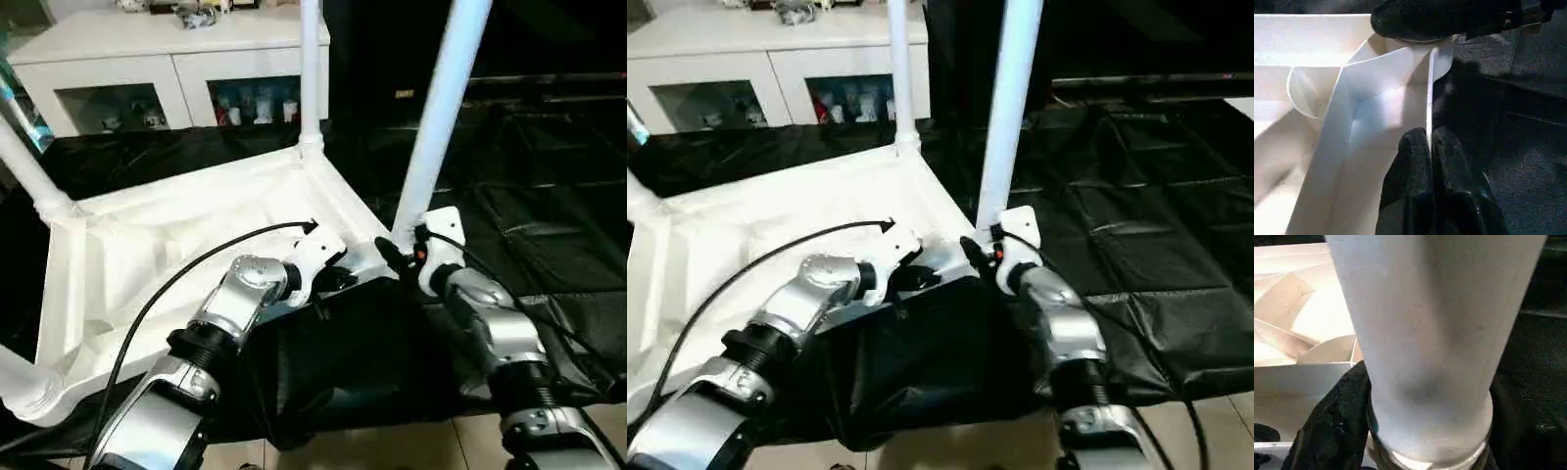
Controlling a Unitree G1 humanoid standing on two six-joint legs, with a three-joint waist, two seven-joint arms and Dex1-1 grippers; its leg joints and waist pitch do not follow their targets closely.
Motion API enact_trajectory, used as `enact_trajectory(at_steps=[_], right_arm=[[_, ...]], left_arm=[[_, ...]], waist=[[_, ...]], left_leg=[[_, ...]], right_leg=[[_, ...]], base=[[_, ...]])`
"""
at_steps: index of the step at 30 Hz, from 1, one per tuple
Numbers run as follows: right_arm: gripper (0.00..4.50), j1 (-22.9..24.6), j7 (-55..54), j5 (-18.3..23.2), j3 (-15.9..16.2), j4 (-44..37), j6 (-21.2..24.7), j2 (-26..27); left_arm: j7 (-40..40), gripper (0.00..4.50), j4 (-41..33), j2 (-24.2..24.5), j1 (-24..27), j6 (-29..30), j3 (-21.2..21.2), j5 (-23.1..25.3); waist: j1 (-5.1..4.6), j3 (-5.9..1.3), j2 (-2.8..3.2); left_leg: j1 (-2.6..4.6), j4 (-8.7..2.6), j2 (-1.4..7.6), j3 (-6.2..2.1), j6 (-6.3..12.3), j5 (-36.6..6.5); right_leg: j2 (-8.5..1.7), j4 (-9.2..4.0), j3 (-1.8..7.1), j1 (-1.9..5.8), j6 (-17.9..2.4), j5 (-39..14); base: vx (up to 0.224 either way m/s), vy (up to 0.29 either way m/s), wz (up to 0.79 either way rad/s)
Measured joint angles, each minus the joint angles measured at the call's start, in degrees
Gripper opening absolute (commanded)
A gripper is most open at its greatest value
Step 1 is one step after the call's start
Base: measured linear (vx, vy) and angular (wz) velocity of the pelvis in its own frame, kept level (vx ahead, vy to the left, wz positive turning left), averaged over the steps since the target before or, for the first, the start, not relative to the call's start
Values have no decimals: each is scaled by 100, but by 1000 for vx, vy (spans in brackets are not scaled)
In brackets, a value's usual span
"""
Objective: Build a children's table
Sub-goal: Rotate leg to tighten
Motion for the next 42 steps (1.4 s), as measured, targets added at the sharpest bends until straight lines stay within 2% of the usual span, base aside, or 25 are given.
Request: enact_trajectory(at_steps=[2,4,5,10,13,21,29,36,39,42], right_arm=[[344,-1,32,15,-16,-1,2,1],[348,-1,176,38,-36,-18,2,-3],[364,2,356,49,-35,-36,16,-44],[364,179,1486,160,248,-391,156,-543],[364,479,2543,352,579,-892,171,-1200],[364,535,3707,527,717,-1139,223,-1688],[289,533,3824,541,754,-1135,211,-1713],[276,552,3769,541,748,-1136,241,-1638],[275,556,3237,489,633,-1056,272,-1378],[275,402,1958,359,259,-646,265,-796]], left_arm=[[-14,0,9,2,0,-28,0,6],[-78,0,29,29,1,-94,0,10],[-191,0,27,72,5,-129,3,8],[-805,0,-242,400,177,-184,13,-96],[-1452,0,-505,730,307,-231,-70,-235],[-2330,0,-632,1090,356,-332,-134,-354],[-2491,0,-669,1174,385,-332,-134,-382],[-2456,0,-680,1145,414,-332,-130,-389],[-2070,0,-641,1021,406,-300,-87,-334],[-1214,0,-281,614,199,-184,31,-200]], waist=[[-6,-3,6],[-25,-5,11],[-42,-4,8],[-51,-3,8],[11,-2,6],[105,3,0],[100,4,-2],[92,6,-7],[80,6,-9],[47,5,-11]], left_leg=[[-1,0,0,-1,0,0],[-3,-2,-2,-1,0,0],[-5,-4,-1,-1,0,0],[-11,-15,3,-7,0,0],[-18,-18,6,-6,0,0],[-34,-15,7,0,1,-1],[-33,-13,8,0,0,0],[-32,-13,9,0,0,0],[-29,-13,8,0,0,0],[-23,-9,5,0,0,0]], right_leg=[[0,-3,0,0,0,0],[0,-8,0,0,0,0],[0,-9,-1,-1,0,0],[1,-2,-11,-7,2,0],[1,-2,-13,-10,-3,2],[1,-8,-11,-19,-3,0],[1,-4,-10,-20,-4,1],[1,-2,-10,-20,-4,1],[1,-2,-9,-20,-6,2],[1,-2,-5,-18,-3,1]], base=[[0,0,0],[0,0,0],[0,0,0],[0,0,0],[0,0,0],[0,0,0],[0,0,0],[0,0,0],[0,0,0],[0,0,0]])
